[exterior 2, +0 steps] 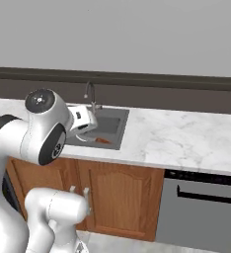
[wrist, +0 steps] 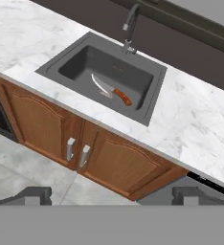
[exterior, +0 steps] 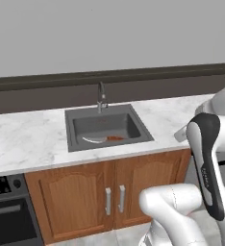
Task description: Move the cutting board and knife to the sink. Then move spray from the cabinet to the counter.
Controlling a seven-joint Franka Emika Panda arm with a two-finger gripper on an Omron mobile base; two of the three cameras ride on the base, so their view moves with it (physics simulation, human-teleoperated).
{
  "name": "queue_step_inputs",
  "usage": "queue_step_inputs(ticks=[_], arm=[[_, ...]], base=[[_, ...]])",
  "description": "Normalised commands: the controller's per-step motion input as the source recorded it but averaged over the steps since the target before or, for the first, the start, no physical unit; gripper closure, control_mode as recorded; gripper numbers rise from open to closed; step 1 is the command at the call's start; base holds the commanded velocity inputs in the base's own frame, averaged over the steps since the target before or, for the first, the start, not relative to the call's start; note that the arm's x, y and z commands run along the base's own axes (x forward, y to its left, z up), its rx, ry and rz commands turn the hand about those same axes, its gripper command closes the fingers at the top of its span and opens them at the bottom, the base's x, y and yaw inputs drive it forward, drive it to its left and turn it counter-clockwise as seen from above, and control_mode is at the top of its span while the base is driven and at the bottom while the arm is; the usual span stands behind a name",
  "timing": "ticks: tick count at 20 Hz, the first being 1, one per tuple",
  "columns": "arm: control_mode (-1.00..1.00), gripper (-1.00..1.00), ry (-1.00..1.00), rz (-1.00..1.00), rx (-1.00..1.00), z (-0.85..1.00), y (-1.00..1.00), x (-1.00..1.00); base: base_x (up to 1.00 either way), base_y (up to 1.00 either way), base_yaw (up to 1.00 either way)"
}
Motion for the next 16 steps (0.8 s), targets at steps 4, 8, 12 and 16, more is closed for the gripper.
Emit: queue_step_inputs(ticks=[4, 8, 12, 16], arm=[[1.00, -1.00, 0.00, 0.00, 0.00, 0.00, 0.00, 0.00], [1.00, -1.00, 0.00, 0.00, 0.00, 0.00, 0.00, 0.00], [1.00, -1.00, 0.00, 0.00, 0.00, 0.00, 0.00, 0.00], [1.00, -1.00, 0.00, 0.00, 0.00, 0.00, 0.00, 0.00]], base=[[-0.19, -0.49, -0.09], [-0.07, -0.75, -0.39], [0.00, -0.80, -0.57], [0.00, -0.72, -0.66]])
